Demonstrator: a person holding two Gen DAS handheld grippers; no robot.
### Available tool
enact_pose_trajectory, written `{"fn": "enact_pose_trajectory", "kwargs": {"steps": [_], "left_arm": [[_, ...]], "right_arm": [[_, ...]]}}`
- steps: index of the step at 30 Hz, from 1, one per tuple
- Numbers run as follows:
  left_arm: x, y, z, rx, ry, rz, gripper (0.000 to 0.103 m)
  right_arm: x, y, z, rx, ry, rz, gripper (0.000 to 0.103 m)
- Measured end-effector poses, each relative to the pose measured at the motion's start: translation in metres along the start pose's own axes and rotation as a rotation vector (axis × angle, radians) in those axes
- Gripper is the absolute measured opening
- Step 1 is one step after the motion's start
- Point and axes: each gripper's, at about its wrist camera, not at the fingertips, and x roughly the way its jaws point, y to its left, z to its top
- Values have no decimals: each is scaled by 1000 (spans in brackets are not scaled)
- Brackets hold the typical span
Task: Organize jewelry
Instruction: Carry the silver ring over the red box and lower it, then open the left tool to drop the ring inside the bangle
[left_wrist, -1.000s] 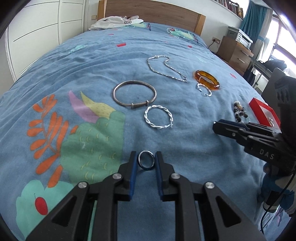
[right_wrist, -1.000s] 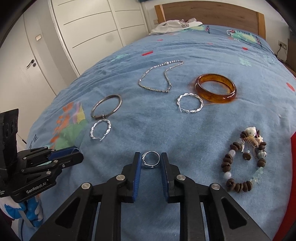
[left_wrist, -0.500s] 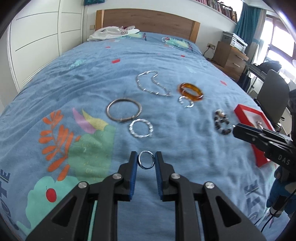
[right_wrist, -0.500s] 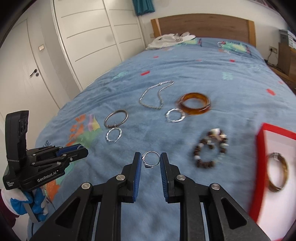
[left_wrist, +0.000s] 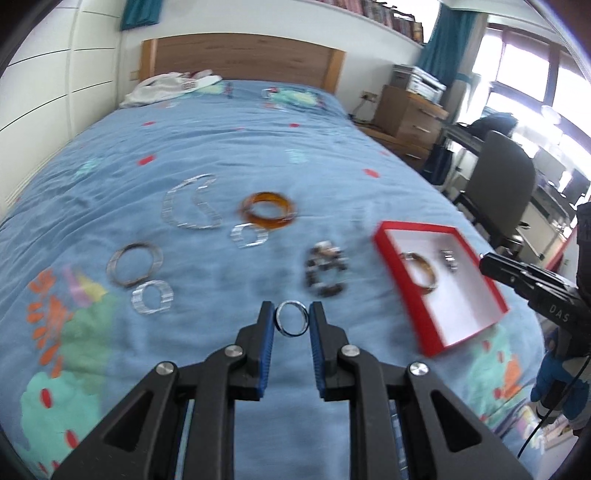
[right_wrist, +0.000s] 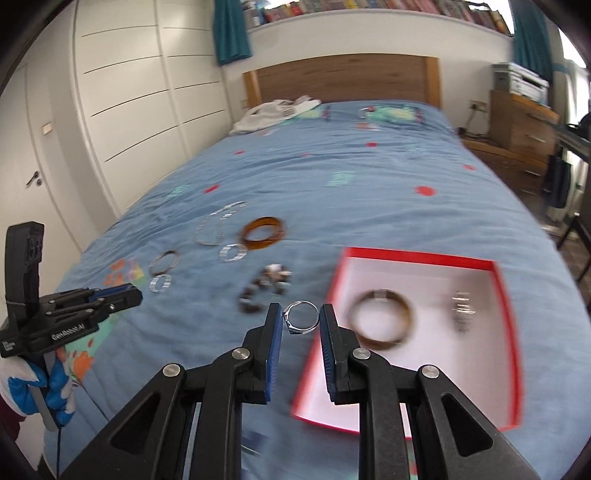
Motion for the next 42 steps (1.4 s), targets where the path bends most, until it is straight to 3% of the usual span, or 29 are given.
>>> {"fn": "enact_pose_trajectory", "kwargs": {"steps": [10,20,33,42], "left_arm": [[41,-92,21,94,37,-112,18],[107,-154,46,176,97,-148,18],[181,-170,56,228,197,-144,18],[208,-171,49,274,228,-147,18]], "right_arm": [[-27,-73,-8,47,9,-91,20],[5,-113,-7,69,66,-108,20],[79,-147,28,57,166,-72,20],[116,-165,26,88,256,-76,21]]}}
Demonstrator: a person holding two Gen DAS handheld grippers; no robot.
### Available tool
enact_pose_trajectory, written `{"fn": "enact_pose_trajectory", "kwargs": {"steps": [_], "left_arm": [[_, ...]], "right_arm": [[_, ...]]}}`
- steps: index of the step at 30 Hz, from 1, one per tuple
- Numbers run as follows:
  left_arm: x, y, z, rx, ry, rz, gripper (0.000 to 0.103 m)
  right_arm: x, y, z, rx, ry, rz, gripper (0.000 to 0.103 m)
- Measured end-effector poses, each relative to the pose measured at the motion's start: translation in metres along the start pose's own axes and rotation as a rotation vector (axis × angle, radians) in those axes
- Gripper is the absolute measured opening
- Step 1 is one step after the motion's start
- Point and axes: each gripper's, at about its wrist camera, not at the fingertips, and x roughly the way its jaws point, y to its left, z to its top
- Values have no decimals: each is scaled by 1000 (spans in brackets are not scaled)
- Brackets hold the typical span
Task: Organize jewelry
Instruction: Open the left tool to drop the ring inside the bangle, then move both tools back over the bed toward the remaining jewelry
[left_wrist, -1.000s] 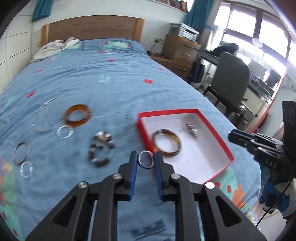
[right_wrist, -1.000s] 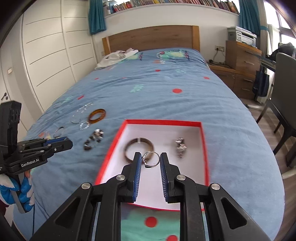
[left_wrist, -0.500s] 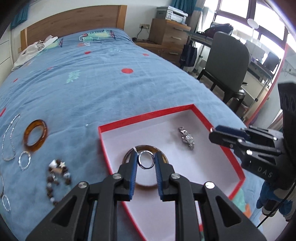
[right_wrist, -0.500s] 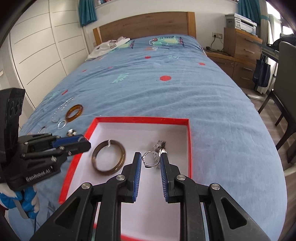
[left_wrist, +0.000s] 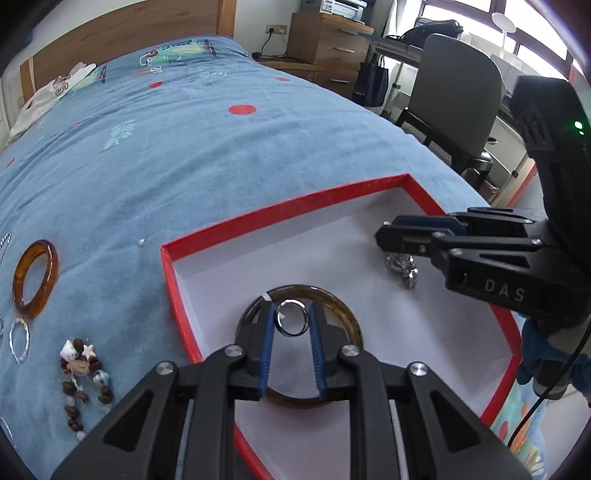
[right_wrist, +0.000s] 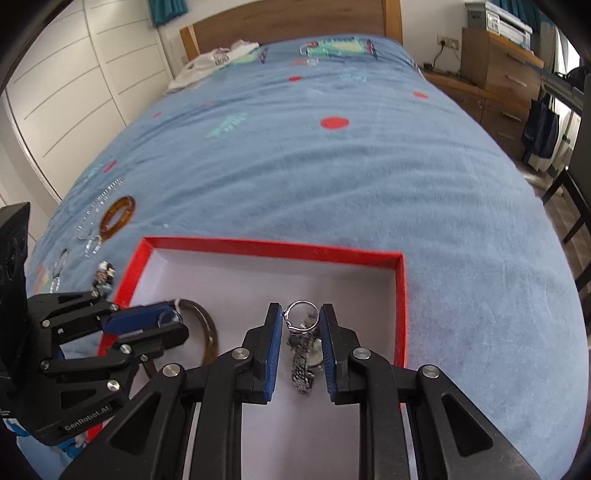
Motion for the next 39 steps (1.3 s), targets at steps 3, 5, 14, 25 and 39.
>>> {"fn": "enact_pose_trajectory", "kwargs": {"steps": [3,5,14,25,39], "left_arm": [[3,-3,0,18,-4,6,18],[3,-3,-1,24,-9,12,18],[1,-2,-1,4,-16,-1,19],[-24,-1,-6,-22,-20,-25,19],[-99,-14,-22,-24,-93,-1,32]], "right_arm": [[8,-3,-2,8,27,-9,21],[11,-3,-2,8,35,-14,21],[11,2,-3,-23,42,-11,28],[-29,6,-21,-16,-14,-3,37],[-101,28,-61,20,-77,-11,40]]}}
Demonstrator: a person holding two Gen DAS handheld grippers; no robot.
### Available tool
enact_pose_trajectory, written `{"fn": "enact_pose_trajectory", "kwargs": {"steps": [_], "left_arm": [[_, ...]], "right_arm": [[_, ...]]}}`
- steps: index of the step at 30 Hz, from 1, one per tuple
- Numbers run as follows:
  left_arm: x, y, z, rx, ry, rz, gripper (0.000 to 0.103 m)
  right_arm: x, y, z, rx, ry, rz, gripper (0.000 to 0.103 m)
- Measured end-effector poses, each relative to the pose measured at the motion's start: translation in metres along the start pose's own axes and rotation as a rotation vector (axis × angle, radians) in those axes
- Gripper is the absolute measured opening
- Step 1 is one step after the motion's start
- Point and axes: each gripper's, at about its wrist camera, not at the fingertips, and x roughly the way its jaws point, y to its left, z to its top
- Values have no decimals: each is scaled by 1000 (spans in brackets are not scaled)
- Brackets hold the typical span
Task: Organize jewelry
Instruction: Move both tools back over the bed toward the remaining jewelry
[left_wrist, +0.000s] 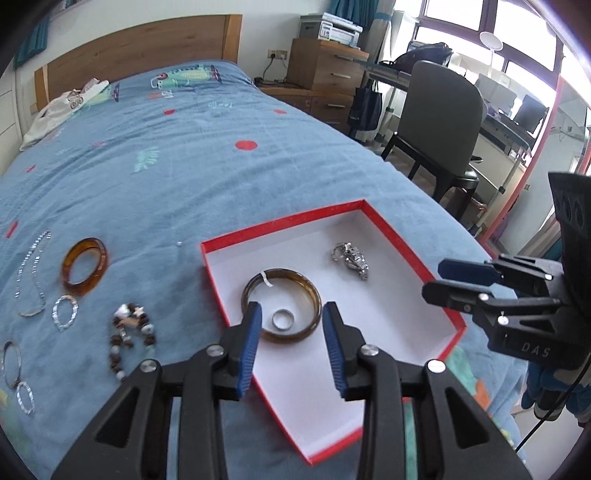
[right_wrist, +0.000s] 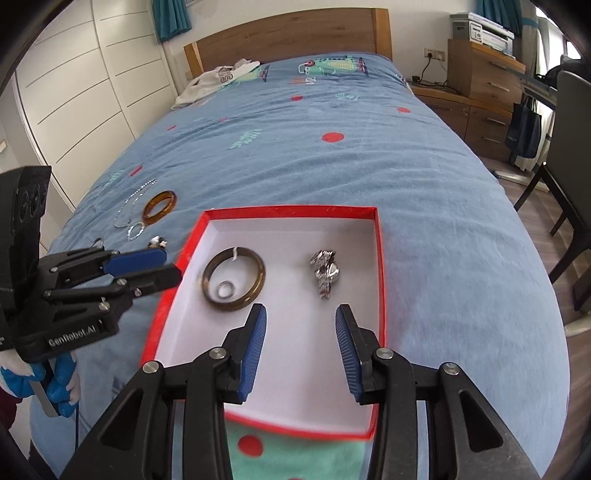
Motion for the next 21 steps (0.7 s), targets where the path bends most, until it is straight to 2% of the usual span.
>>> {"fn": "enact_pose_trajectory", "kwargs": {"steps": [9,11,21], "left_arm": [[-53,-4,-23,-29,-53,60,33],[-65,-4,-30,-44,-69,83,39],[-117,10,-53,-101,-129,167,44]], "right_arm": [[-35,21,-25,7,-37,1,41],[-42,25,-29,8,-43,4,41],[-68,60,-48,-6,-83,18,42]]}}
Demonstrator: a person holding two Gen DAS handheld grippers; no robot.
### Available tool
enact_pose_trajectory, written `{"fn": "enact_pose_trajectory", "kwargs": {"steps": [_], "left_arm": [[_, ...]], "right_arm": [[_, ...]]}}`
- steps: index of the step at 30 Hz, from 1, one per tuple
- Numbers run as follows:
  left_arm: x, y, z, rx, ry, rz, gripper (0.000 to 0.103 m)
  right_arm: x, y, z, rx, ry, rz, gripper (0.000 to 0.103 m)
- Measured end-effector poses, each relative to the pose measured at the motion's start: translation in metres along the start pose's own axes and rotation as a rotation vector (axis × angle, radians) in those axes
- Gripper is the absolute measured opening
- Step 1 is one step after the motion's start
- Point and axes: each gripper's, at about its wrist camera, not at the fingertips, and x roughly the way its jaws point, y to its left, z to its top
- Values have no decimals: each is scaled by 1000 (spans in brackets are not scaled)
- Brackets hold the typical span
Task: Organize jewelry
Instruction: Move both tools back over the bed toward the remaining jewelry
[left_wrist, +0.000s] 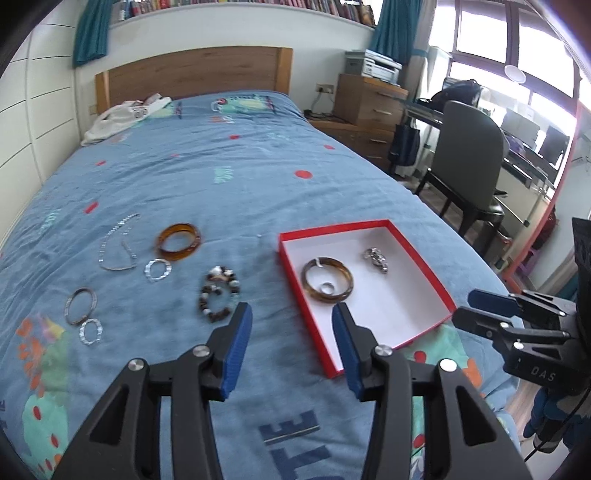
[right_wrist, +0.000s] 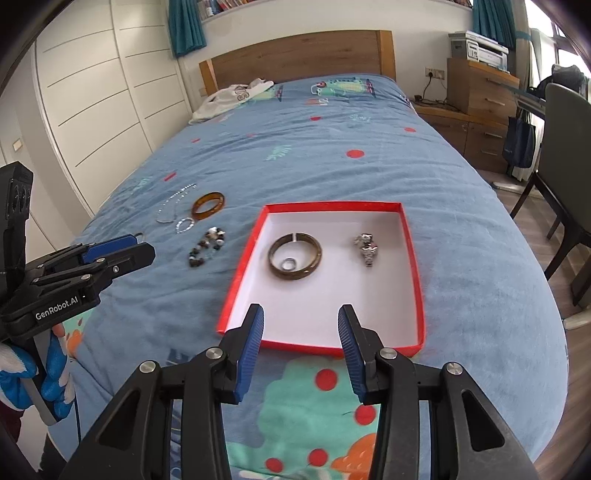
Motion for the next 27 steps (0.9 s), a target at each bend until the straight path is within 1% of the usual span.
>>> {"fn": "enact_pose_trajectory", "kwargs": {"steps": [4,13,18,23,27], "left_arm": [[-16,12,-3,-19,-21,22,45],[-42,37,-14,-62,-53,87,46],[-44,55,-24,-96,-43,125,46],[-42,75,-35,-118,-31,159,48],[-40,103,-41,-154,-24,190,49]], "right_arm": [[-10,13,-3,-9,-17,6,45],[-25,44,-5,-48,-45,19,45],[-26,59,-6,-67,-48,26,45],[-17,72,-8,-73,-40,38,45],[-5,84,-6,-81,-34,50,46]]}}
